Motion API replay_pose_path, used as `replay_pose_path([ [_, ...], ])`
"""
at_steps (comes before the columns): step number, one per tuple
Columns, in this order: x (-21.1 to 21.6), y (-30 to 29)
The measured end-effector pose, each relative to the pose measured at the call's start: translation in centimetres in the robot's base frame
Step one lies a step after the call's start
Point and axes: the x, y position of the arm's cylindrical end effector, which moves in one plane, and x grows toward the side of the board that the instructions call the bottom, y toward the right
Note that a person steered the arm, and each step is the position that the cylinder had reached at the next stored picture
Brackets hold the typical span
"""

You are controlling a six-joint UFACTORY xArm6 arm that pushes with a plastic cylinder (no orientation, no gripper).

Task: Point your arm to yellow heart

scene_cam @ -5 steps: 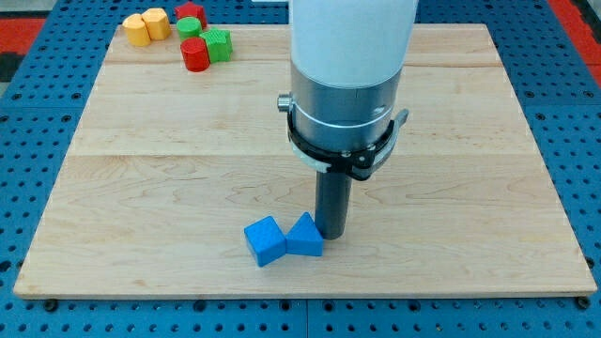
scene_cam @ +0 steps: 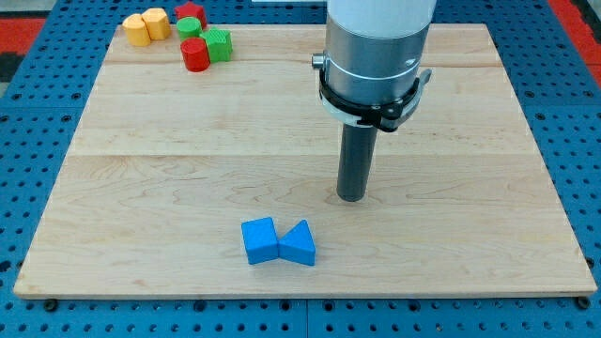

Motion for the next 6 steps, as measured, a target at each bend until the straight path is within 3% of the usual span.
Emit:
replay_pose_path([
  [2,-1.8,-0.5],
  [3,-6.7,-3.5],
  [5,-10.5,-20.7],
  [6,-11.5,-35.6],
])
